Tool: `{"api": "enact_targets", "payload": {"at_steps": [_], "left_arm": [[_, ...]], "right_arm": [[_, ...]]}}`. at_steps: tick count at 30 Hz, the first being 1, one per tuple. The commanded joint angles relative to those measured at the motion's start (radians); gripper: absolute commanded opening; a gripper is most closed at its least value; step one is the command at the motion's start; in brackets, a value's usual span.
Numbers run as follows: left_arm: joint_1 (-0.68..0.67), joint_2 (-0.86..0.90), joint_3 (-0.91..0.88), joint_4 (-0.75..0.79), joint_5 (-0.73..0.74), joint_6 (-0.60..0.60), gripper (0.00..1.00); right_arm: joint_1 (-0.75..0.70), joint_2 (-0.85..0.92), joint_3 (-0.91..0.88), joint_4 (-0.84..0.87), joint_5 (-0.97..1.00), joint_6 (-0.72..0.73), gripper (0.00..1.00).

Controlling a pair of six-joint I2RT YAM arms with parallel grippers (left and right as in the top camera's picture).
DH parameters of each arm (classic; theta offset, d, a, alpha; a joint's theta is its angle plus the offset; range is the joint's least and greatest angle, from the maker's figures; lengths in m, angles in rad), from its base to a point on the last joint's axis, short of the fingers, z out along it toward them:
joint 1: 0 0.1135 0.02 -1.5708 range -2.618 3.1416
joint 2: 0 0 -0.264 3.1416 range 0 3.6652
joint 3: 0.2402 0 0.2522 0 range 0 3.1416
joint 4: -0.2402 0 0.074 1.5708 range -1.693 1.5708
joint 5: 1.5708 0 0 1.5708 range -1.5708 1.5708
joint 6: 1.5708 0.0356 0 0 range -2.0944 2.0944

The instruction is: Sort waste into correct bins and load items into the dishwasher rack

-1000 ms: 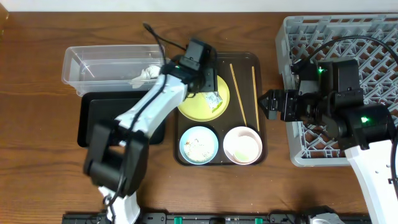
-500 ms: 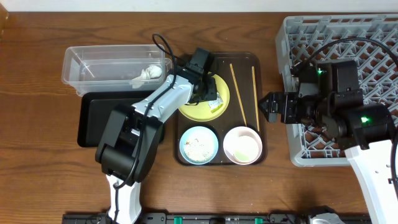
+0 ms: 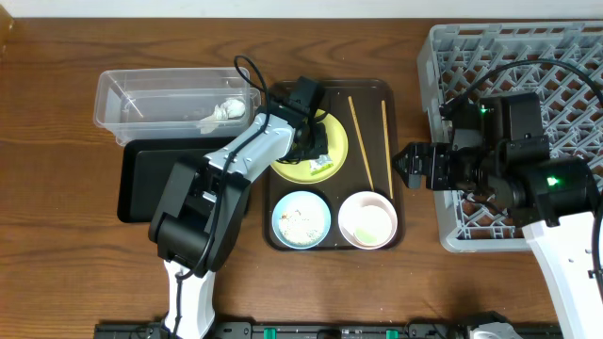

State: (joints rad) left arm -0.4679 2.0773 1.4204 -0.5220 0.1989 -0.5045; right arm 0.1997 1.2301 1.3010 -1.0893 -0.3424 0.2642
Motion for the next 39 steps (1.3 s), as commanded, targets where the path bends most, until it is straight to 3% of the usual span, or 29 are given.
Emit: {"api": "enact_targets", "payload": {"at_steps": [1,6,11,15,18,20,21,22,24,26,34,39], "left_arm": [[0.0,-0.067,0.015,-0.026,-0.006,0.008,0.06],[0.032,-0.221,0.05,-0.077,-0.072,0.052,0.06],[0.113,-0.365,0.05,-0.083,-0.251,0.066,0.06],[0.208,-0.365,0.05,-0.075,-0.367,0.066,0.06],[0.28,-0.311,0.05,-0.04,-0.368,0.066,0.08],[0.317,-0.276,0.05,-0.007,-0.349,0.066,0.17],[0.332,-0.266,0.05,0.0,-0.325,0.075,0.33],[0.342,-0.265,0.05,0.005,-0.293,0.102,0.38],[0.35,-0.275,0.055,0.007,-0.24,0.156,0.6],[0.348,-0.302,0.068,-0.021,-0.212,0.199,0.7],[0.246,-0.5,0.11,-0.284,0.011,0.247,0.71],[0.079,-0.569,0.109,-0.485,0.029,0.247,0.64]], "right_arm": [[-0.015,-0.001,0.021,-0.003,0.002,0.012,0.93],[-0.015,-0.001,0.021,-0.003,0.002,0.012,0.94],[-0.015,-0.001,0.021,-0.007,0.002,0.012,0.94],[-0.015,-0.001,0.021,-0.007,0.002,0.012,0.95],[-0.015,-0.001,0.021,-0.006,0.002,0.012,0.95],[-0.015,-0.001,0.021,-0.006,0.002,0.012,0.95],[-0.015,-0.001,0.021,-0.006,0.002,0.012,0.95],[-0.015,-0.001,0.021,-0.006,0.002,0.012,0.95],[-0.015,-0.001,0.021,-0.006,0.002,0.012,0.97],[-0.015,-0.001,0.021,-0.003,0.002,0.012,0.98],[-0.015,-0.001,0.021,0.006,0.057,0.01,0.99],[-0.031,-0.003,0.021,-0.008,0.222,0.172,0.99]]}}
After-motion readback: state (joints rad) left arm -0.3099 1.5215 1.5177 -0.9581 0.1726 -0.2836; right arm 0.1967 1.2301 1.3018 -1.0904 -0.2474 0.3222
